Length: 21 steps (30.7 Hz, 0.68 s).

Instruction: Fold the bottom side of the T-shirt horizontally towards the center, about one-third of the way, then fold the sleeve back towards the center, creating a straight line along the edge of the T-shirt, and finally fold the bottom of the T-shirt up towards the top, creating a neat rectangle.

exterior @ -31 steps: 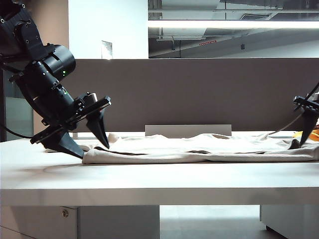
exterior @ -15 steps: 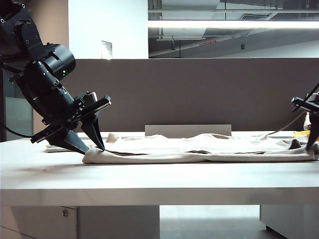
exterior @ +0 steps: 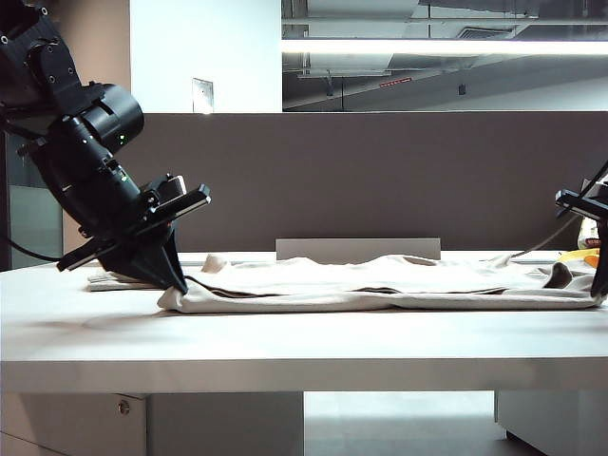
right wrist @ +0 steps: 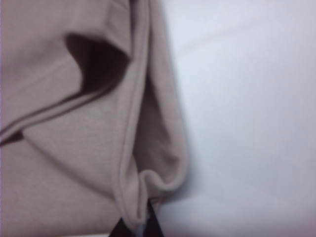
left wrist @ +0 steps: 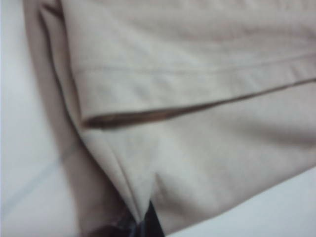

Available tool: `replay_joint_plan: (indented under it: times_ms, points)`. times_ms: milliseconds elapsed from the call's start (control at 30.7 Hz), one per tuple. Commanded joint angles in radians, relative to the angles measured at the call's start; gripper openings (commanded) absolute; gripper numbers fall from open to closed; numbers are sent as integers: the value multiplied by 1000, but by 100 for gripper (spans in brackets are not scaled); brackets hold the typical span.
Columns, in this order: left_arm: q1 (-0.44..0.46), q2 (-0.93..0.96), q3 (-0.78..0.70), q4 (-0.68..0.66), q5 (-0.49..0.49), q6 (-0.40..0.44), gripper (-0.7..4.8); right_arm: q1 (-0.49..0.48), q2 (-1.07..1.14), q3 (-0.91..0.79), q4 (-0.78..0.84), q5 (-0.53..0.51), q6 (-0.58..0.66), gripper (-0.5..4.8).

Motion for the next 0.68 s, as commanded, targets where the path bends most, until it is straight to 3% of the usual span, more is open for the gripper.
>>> replay_joint_plan:
  times_ms: [33, 359, 685]
  points:
    - [2, -4, 0, -53, 0, 47, -6, -3, -8, 3, -61, -3, -47, -8]
    - [1, -51, -38, -88, 2, 85, -6, -3, -89, -32, -97, 2, -66, -8]
    - [1, -200, -188, -66, 5, 85, -6, -8, -250, -214, -80, 5, -68, -8]
